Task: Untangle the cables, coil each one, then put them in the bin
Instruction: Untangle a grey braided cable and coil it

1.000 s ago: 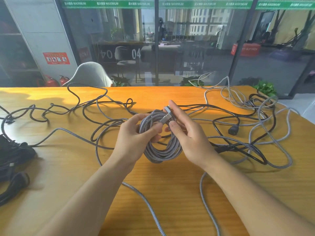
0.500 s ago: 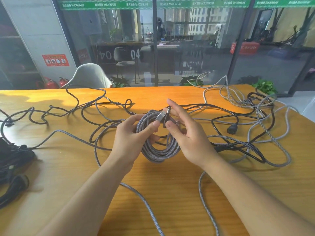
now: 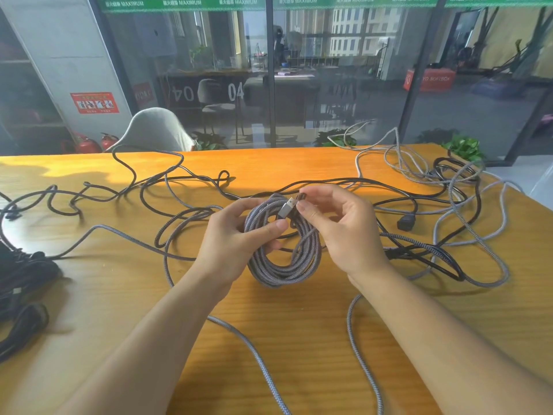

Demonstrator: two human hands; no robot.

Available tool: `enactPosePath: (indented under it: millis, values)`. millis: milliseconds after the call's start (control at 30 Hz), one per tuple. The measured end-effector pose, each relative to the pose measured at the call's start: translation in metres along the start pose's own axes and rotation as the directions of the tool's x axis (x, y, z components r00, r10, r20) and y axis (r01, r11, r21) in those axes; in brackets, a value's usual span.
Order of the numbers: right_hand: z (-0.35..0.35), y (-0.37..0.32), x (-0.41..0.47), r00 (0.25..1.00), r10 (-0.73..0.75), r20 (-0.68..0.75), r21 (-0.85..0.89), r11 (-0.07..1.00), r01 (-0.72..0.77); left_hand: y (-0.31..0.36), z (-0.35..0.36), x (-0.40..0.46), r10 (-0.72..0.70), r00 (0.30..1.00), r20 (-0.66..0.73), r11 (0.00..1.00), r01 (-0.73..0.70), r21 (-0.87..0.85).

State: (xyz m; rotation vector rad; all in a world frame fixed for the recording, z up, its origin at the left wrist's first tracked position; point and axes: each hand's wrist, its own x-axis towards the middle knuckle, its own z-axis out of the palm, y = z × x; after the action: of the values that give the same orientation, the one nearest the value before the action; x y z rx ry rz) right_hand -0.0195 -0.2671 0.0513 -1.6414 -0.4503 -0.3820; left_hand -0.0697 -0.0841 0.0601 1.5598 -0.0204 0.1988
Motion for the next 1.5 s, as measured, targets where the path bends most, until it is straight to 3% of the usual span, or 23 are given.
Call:
enactPosePath:
  millis: [167, 467, 600, 767, 867, 1033, 1167, 1300, 1400, 1500]
  values:
    - [0.003, 0.001, 0.001, 0.987, 0.160, -0.009, 0.205, 0.966, -0.155, 0.002, 0.001, 0.000, -0.019, 1.000, 0.014, 1.000, 0.020, -0.008]
    - [-0.006, 0.001, 0.004, 0.964, 0.254, 0.082, 0.264, 0.927, -0.267, 0.005, -0.006, 0.000, -0.009, 0.998, 0.057, 0.989, 0.000, 0.150]
    - [-0.004, 0.000, 0.002, 0.968, 0.240, 0.074, 0.217, 0.944, -0.250, 0.000, -0.002, 0.000, 0.000, 1.000, 0.025, 0.996, -0.002, 0.095]
    - [-0.002, 0.002, 0.002, 0.969, 0.244, 0.045, 0.173, 0.953, -0.248, -0.004, -0.002, 0.004, -0.065, 0.998, -0.008, 0.993, 0.064, -0.097]
    - [-0.001, 0.002, 0.001, 0.966, 0.254, 0.041, 0.162, 0.953, -0.257, -0.004, -0.005, 0.005, -0.121, 0.991, 0.054, 0.978, 0.128, -0.166]
    - [-0.003, -0.002, 0.002, 0.970, 0.236, 0.054, 0.138, 0.960, -0.242, -0.004, -0.005, 0.004, -0.124, 0.987, 0.103, 0.988, 0.133, -0.083]
    - [-0.005, -0.007, 0.001, 0.960, 0.214, 0.180, 0.131, 0.962, -0.239, -0.006, -0.005, 0.004, -0.094, 0.994, 0.059, 0.992, 0.098, -0.078]
    - [-0.007, -0.009, 0.002, 0.952, 0.141, 0.272, 0.088, 0.981, -0.171, -0.008, -0.007, 0.006, -0.100, 0.994, 0.047, 0.991, 0.104, -0.088]
    - [-0.006, -0.006, 0.002, 0.968, 0.064, 0.244, -0.027, 0.998, -0.059, -0.006, -0.006, 0.005, -0.102, 0.991, 0.083, 0.982, 0.114, -0.154]
    - [-0.005, -0.001, 0.001, 0.939, 0.182, 0.291, -0.152, 0.978, -0.142, -0.005, -0.005, 0.006, -0.115, 0.987, 0.113, 0.969, 0.137, -0.207]
